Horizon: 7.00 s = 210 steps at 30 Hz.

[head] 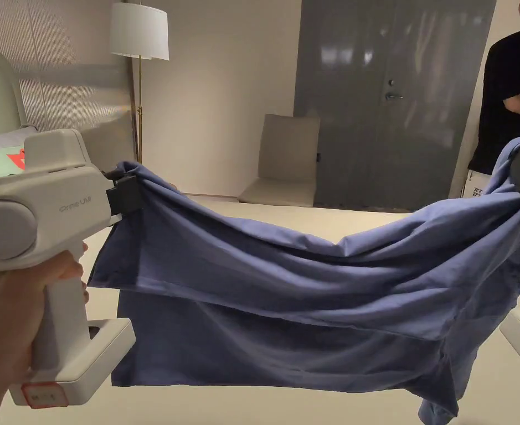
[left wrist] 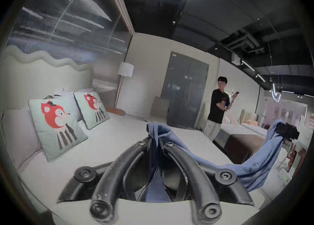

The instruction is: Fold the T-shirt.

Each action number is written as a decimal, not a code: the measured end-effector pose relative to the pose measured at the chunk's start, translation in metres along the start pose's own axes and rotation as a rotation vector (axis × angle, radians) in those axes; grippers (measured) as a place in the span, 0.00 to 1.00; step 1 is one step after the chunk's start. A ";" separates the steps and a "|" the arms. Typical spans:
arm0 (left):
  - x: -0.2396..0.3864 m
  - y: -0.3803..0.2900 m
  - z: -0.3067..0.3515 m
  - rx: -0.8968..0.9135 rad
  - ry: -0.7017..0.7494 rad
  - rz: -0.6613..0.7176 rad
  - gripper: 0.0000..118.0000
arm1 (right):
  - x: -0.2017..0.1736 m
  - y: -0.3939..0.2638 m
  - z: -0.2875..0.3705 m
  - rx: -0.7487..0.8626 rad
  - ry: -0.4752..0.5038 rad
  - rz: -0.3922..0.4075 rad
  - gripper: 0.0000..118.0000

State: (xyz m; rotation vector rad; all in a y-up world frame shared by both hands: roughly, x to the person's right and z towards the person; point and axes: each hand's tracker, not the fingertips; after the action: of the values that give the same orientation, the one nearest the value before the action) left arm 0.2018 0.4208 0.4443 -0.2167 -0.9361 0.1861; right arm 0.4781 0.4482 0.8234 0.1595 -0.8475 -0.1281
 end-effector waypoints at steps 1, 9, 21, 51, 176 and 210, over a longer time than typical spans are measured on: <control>0.002 0.004 -0.007 0.005 -0.006 0.006 0.03 | -0.001 0.003 -0.005 0.008 -0.002 -0.001 0.03; 0.015 0.024 -0.085 0.034 -0.003 0.004 0.03 | 0.005 0.006 -0.072 0.045 -0.058 0.030 0.03; 0.009 0.040 -0.217 0.080 0.001 0.012 0.03 | 0.010 -0.015 -0.202 0.052 -0.093 0.040 0.03; -0.031 -0.149 -0.059 -0.343 0.107 -0.027 0.03 | 0.038 -0.184 -0.027 -0.405 -0.175 0.027 0.03; -0.071 -0.195 -0.066 -0.388 0.258 -0.054 0.04 | 0.072 -0.202 -0.015 -0.383 -0.247 0.113 0.03; -0.041 0.039 -0.191 0.043 0.244 -0.051 0.04 | 0.012 -0.020 -0.200 0.041 -0.230 0.173 0.03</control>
State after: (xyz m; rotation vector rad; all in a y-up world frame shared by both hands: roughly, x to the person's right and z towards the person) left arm 0.3302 0.4285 0.2928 -0.1713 -0.6934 0.1287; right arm 0.6360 0.4445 0.6982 0.1101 -1.0896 0.0344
